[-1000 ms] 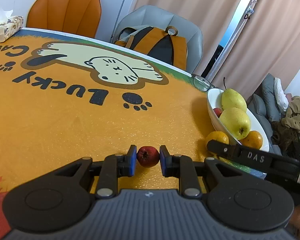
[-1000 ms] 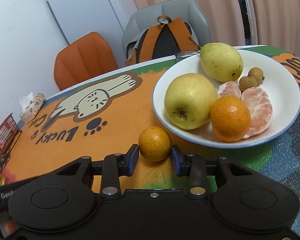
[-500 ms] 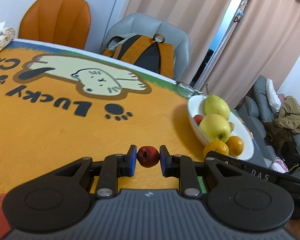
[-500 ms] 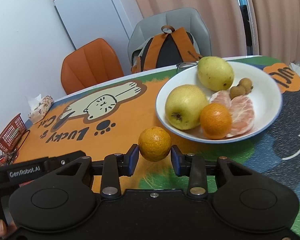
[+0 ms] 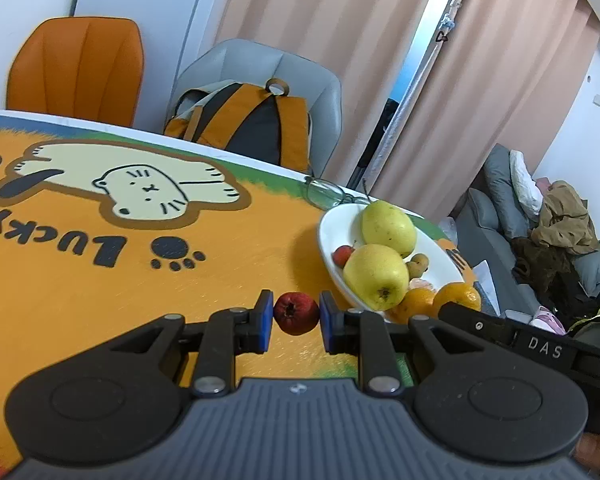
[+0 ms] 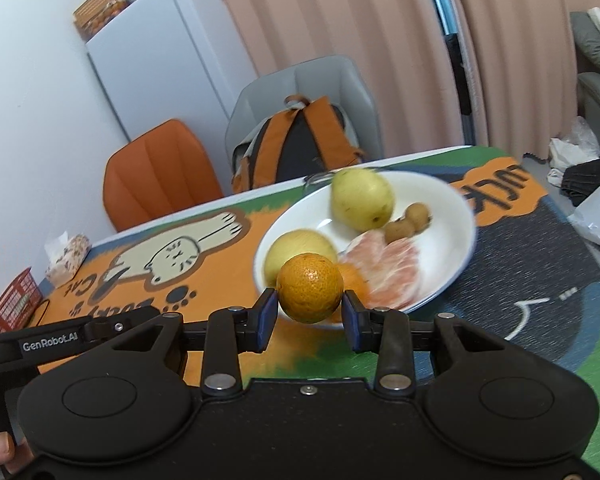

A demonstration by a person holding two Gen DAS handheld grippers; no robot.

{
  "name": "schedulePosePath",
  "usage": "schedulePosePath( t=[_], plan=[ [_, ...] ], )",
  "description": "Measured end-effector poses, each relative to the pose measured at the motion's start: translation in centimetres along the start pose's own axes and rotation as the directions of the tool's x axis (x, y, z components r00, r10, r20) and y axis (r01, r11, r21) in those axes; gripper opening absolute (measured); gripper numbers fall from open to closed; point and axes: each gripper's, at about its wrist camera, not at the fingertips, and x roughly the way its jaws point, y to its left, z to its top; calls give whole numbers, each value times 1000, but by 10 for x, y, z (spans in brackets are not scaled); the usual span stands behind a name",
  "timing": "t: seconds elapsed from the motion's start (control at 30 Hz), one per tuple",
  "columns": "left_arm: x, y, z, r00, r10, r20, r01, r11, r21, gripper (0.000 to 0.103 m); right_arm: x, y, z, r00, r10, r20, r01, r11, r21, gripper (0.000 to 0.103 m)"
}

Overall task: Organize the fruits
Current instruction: 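Carry the red apple and mandarin over the white plate with both grippers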

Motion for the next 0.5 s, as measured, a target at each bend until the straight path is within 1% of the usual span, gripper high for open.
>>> schedulePosePath(
  t=[0.5],
  plan=[
    [13, -27, 8, 1000, -13, -1, 13, 999, 32, 23, 0, -39, 14, 997, -70, 17, 70, 997, 12, 36]
  ],
)
